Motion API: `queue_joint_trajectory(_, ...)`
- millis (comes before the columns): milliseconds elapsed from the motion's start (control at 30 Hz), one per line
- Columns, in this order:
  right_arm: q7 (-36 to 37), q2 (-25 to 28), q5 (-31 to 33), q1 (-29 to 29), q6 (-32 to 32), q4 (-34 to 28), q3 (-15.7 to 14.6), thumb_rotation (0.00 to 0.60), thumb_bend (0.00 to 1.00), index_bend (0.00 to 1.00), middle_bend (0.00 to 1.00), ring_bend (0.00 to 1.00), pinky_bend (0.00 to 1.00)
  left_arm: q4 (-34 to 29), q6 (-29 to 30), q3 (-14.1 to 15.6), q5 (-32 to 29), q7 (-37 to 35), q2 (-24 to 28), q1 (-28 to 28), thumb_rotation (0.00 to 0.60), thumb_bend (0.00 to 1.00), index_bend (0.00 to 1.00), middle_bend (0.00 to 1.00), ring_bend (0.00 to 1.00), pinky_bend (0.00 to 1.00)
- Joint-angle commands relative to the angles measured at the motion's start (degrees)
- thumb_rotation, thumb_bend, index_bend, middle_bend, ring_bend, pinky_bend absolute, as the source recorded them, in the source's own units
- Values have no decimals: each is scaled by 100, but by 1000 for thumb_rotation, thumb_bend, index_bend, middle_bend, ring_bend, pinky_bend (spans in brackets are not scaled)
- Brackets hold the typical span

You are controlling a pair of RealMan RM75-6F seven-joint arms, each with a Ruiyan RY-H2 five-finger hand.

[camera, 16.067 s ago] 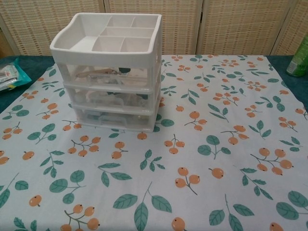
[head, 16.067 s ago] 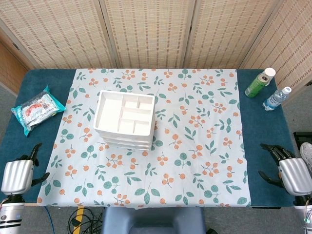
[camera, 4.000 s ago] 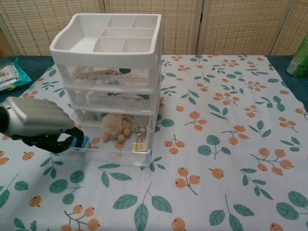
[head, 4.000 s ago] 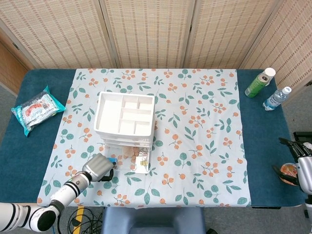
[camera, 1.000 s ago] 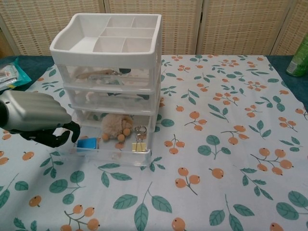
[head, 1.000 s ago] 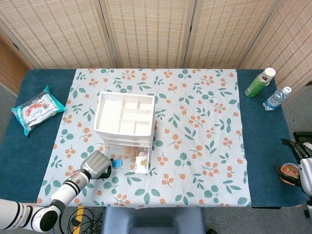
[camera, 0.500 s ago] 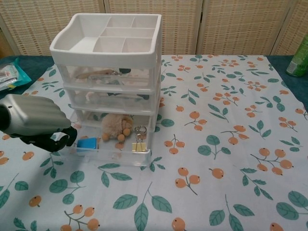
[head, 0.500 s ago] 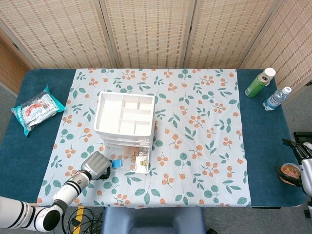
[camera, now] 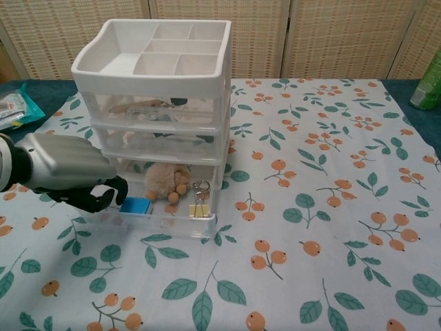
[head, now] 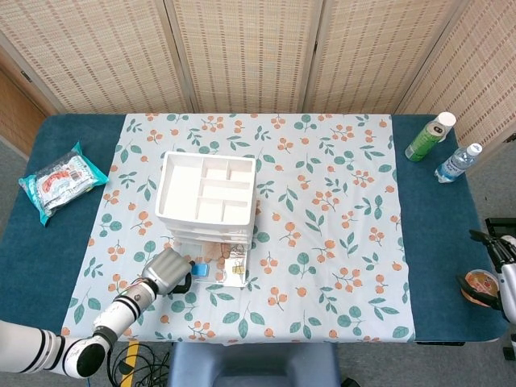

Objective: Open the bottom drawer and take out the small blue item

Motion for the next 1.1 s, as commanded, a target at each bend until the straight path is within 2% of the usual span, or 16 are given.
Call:
queue_joint_trajectory(33, 1, -3, 2, 5, -10, 5, 2, 600, 214, 181, 288, 306, 358, -45, 81, -19, 167, -65, 46, 56, 12, 708, 267, 983, 1000, 1000)
queue_joint_trajectory(333, -6, -5, -3, 18, -30, -1, 2, 600, 214, 181, 288, 305, 358, -399, 24, 49, 648, -209, 265, 163, 17, 708, 271, 983, 1000, 1000)
queue_joint_trajectory(800, 36, -9, 10, -7, -6, 28, 2, 600, 214, 181, 287, 306, 358, -224, -547, -64, 415, -558, 161, 13, 20, 708, 270, 981, 1000, 1000)
queue_joint_trajectory(1100, 84, -26, 26, -3, -27, 81, 6, 600, 214, 181, 288, 306, 358, -61, -519, -116, 431, -642, 72, -21, 17, 708, 260, 981, 1000, 1000)
